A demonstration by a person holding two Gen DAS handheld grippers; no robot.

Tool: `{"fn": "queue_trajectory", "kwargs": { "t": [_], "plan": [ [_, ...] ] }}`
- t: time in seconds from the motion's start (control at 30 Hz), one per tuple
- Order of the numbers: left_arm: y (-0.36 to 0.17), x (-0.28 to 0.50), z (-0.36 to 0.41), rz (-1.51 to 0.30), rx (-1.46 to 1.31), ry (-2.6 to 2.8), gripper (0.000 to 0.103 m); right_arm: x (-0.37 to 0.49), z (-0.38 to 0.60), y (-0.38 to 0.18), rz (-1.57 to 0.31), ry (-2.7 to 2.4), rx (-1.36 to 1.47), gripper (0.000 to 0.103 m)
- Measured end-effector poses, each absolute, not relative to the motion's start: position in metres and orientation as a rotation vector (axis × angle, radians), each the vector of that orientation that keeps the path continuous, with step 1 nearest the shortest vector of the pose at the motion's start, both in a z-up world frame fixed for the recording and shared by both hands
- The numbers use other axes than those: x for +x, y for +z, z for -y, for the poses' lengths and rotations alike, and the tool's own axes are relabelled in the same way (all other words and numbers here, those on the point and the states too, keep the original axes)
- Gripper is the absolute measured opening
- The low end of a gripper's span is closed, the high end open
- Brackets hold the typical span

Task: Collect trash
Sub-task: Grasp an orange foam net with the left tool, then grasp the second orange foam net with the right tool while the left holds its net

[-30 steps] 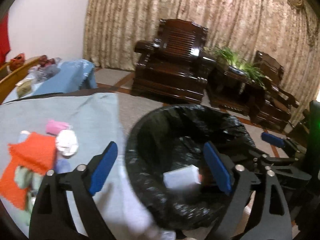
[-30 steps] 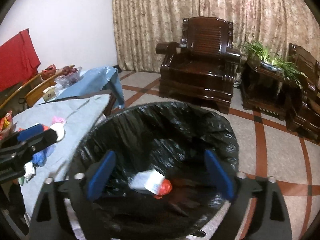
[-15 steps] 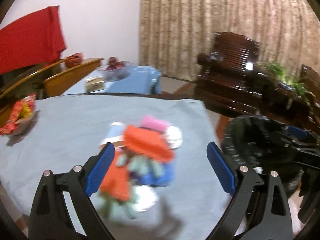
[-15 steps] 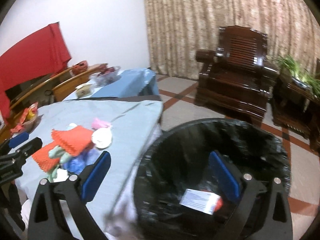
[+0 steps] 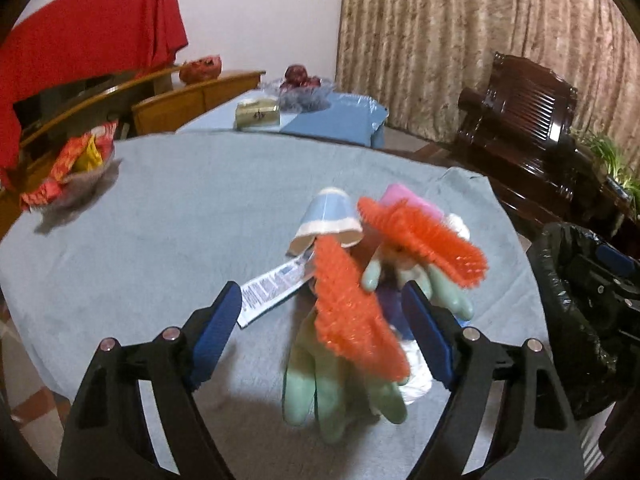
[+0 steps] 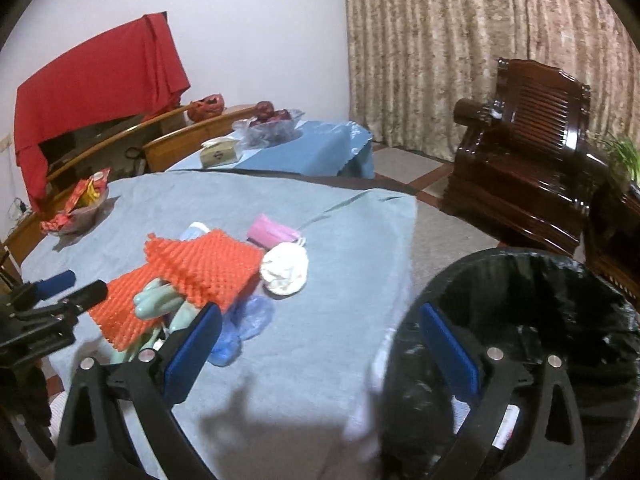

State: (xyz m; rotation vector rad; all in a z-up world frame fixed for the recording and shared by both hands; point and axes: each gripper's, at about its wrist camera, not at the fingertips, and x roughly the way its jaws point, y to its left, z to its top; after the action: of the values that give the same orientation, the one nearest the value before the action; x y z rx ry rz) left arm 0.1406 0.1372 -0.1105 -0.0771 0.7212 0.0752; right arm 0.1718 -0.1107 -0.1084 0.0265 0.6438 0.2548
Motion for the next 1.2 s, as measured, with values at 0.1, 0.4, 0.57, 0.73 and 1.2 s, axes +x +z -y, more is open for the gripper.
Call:
{"fn": "queue_trajectory", "kwargs": {
  "t": [0.1,0.4,0.57,0.73,1.2],
  "plan": [
    [-0.122,0.147,-0.142,-0.756,-0.104,0.060,0.072,0.177,0.101,-0.112,-0.651,0.272,0.014,0.097],
    [-0.146,0.156,-0.146,-0.819,-0.196,-0.048,0.013,0.187,0.082,-0.113,-0.653,0.308,-0.004,0.096],
    [-0.133,0.149,-0.145,-0.762,-0.185,-0.042,0.011,0.191,0.067,-0.108,-0.639,0.337,-0.018,0.096],
    [-0.108,0.142,-0.153,-0.693,-0.185,-0.019,0.010,0.195,0.051,-0.101,-0.619,0.373,-0.016,0.096],
    [-0.102,0.157,-0.174,-0.664,-0.146,0.055,0.010,0.219,-0.012,-0.109,-0.639,0.466,-0.056,0.084]
  ]
}}
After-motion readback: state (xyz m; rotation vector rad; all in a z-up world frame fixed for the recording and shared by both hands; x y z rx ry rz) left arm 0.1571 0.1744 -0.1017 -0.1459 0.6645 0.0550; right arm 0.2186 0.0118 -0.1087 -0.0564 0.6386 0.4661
